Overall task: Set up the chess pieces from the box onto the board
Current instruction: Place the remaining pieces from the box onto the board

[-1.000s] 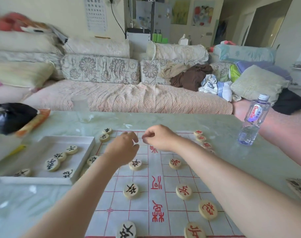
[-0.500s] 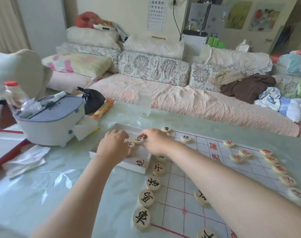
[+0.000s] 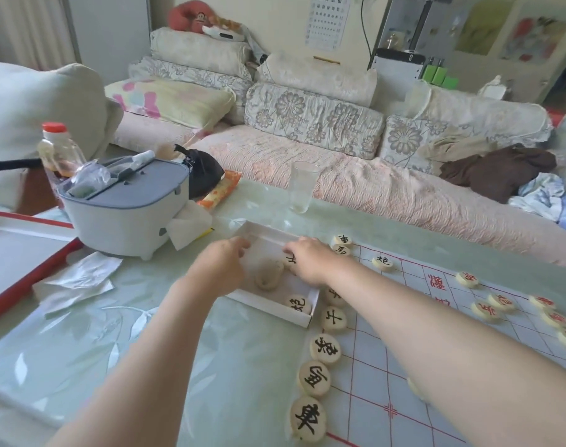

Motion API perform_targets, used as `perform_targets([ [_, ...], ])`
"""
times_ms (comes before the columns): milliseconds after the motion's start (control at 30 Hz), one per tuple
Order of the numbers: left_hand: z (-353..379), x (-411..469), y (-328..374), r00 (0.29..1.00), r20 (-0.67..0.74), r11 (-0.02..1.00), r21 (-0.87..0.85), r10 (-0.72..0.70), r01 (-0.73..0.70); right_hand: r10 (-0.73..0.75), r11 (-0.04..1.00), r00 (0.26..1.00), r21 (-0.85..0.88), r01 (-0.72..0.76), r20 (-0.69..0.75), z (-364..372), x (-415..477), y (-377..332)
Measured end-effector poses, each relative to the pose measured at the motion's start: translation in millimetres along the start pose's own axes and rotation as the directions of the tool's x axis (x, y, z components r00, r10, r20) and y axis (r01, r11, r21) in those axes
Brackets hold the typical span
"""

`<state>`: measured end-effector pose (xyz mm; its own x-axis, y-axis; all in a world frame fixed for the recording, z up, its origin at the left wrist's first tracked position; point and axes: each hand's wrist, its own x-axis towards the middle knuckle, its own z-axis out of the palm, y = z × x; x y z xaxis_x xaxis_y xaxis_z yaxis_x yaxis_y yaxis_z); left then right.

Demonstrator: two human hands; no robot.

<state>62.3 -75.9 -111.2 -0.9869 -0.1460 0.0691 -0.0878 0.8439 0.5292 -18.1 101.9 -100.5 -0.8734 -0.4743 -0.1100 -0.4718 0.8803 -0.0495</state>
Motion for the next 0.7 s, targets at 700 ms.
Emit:
perform_targets([
  [700, -12, 6, -11, 0.984, 0.153, 0.965, 0.259, -0.094, 0.052, -0.144, 0.938, 0.983, 0.301, 0.174, -0.116, -1, -23, -29],
])
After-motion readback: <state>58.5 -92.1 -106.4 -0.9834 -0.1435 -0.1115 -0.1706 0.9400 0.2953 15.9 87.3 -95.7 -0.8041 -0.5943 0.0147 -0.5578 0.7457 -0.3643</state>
